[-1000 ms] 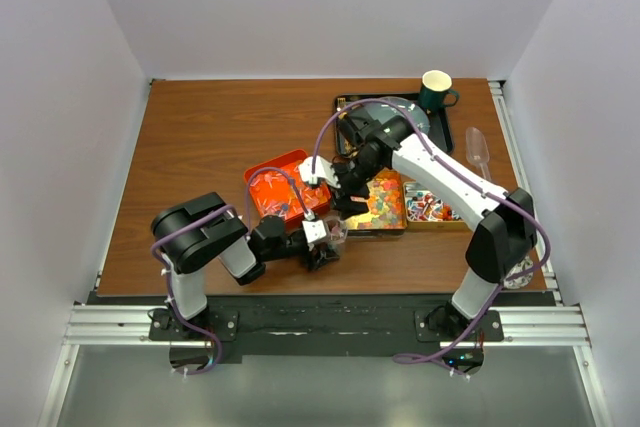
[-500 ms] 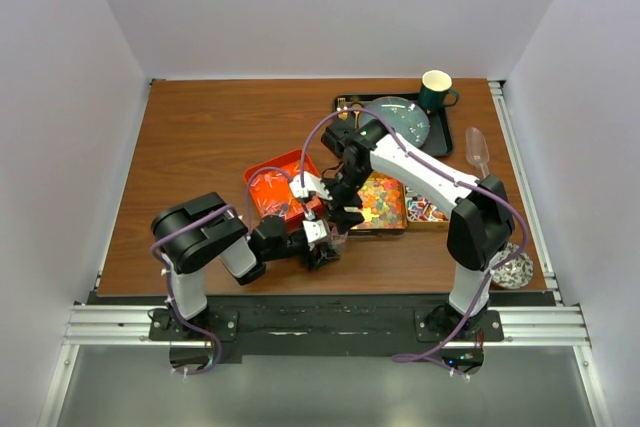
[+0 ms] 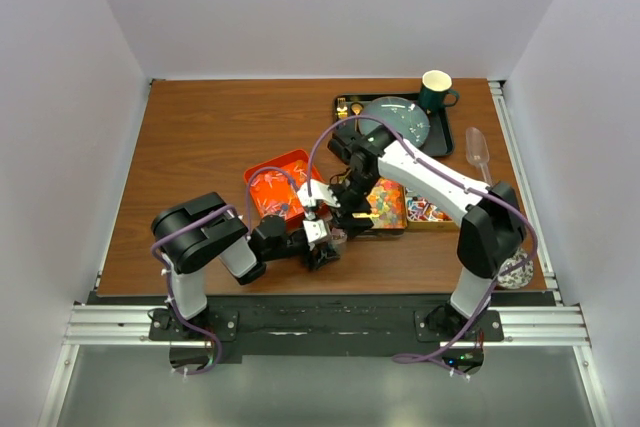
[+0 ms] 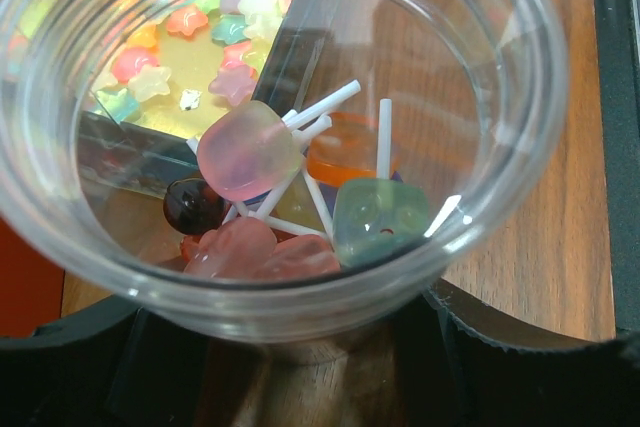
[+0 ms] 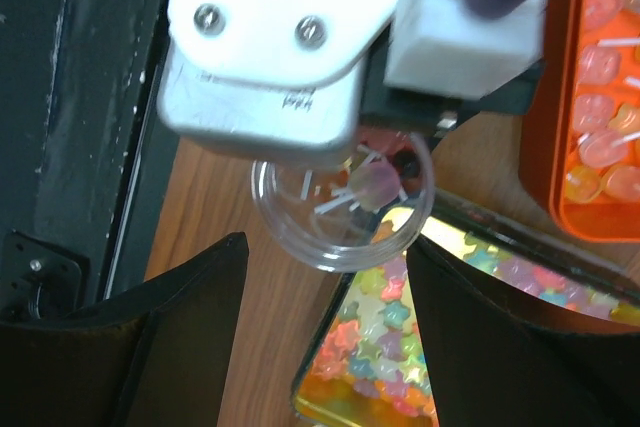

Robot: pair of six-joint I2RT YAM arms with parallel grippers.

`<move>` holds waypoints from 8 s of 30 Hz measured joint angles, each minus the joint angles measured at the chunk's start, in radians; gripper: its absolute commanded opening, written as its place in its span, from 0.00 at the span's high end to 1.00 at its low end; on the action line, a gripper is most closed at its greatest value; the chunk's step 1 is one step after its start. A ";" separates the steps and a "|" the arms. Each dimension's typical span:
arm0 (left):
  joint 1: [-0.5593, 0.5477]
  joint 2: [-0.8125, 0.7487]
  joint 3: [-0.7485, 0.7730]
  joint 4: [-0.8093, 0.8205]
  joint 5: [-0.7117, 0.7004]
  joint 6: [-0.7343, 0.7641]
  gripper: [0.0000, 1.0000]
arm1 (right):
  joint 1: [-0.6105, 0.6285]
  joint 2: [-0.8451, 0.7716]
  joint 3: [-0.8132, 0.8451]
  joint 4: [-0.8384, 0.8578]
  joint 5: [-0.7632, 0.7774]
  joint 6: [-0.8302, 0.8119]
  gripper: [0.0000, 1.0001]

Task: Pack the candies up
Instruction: Screw the bottle lid onto the packing bottle.

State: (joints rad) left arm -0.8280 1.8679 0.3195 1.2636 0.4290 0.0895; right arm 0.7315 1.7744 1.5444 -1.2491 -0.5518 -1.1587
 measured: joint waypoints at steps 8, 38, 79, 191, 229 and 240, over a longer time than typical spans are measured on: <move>0.000 0.000 0.000 -0.001 -0.002 0.000 1.00 | -0.003 -0.143 -0.167 -0.021 0.064 0.032 0.34; 0.000 0.000 0.005 -0.007 -0.003 0.000 1.00 | 0.010 0.121 0.194 -0.074 -0.035 -0.012 0.32; -0.010 0.000 0.017 -0.022 -0.009 0.002 1.00 | -0.032 -0.025 0.075 -0.042 0.056 0.102 0.34; -0.011 0.000 0.025 -0.030 -0.020 0.008 1.00 | 0.007 -0.166 -0.274 0.361 -0.041 0.137 0.37; -0.015 0.000 0.029 -0.038 -0.023 0.003 1.00 | 0.006 -0.315 -0.249 0.372 0.103 0.415 0.15; -0.015 0.000 0.030 -0.039 -0.023 0.003 1.00 | 0.006 0.007 0.051 0.047 -0.027 0.070 0.18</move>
State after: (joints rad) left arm -0.8429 1.8683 0.3496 1.2247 0.4057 0.0929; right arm 0.7376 1.7817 1.5959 -1.2026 -0.5785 -1.0889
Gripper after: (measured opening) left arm 0.676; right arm 0.821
